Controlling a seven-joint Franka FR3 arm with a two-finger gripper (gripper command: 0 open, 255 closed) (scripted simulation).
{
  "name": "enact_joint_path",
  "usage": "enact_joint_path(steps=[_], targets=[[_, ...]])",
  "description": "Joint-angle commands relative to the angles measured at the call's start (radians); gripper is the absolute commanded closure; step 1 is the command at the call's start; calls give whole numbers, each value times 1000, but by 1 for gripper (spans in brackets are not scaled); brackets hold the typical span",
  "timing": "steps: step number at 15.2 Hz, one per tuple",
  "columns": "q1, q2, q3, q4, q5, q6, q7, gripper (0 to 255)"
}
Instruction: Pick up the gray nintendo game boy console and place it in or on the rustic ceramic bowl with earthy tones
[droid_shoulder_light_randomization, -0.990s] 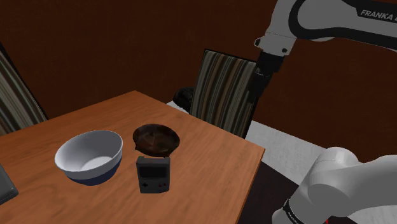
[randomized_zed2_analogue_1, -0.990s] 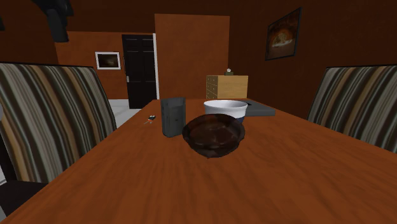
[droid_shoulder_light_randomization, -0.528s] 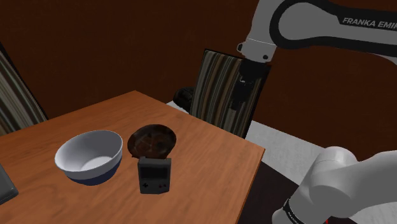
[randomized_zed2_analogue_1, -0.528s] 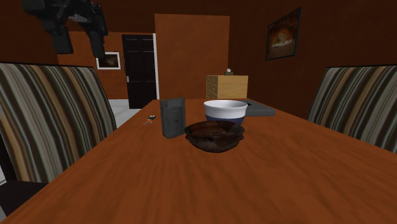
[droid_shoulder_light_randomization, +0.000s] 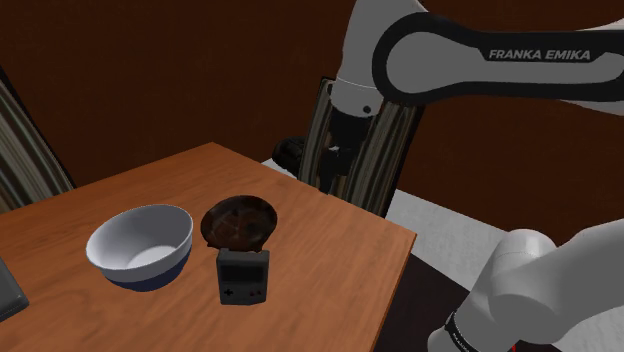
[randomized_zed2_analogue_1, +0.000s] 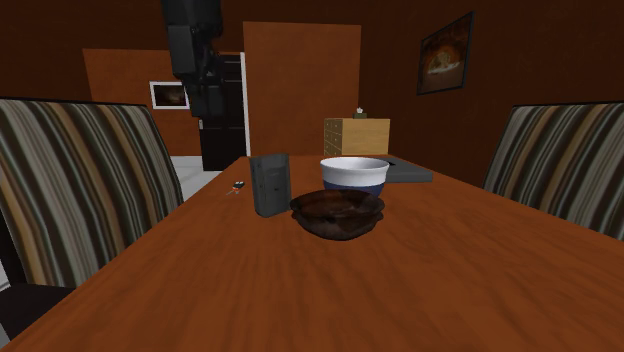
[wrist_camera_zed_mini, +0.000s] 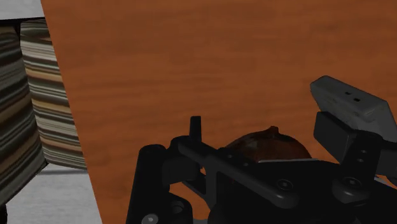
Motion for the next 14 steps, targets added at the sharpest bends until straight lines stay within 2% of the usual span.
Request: enact_joint_path(steps=[1, 8, 14], targets=[[10, 47, 38, 17, 3, 35, 26, 0], [36, 240, 174, 119, -30, 135, 134, 0], [59, 437, 283, 245, -122, 194, 251, 0]])
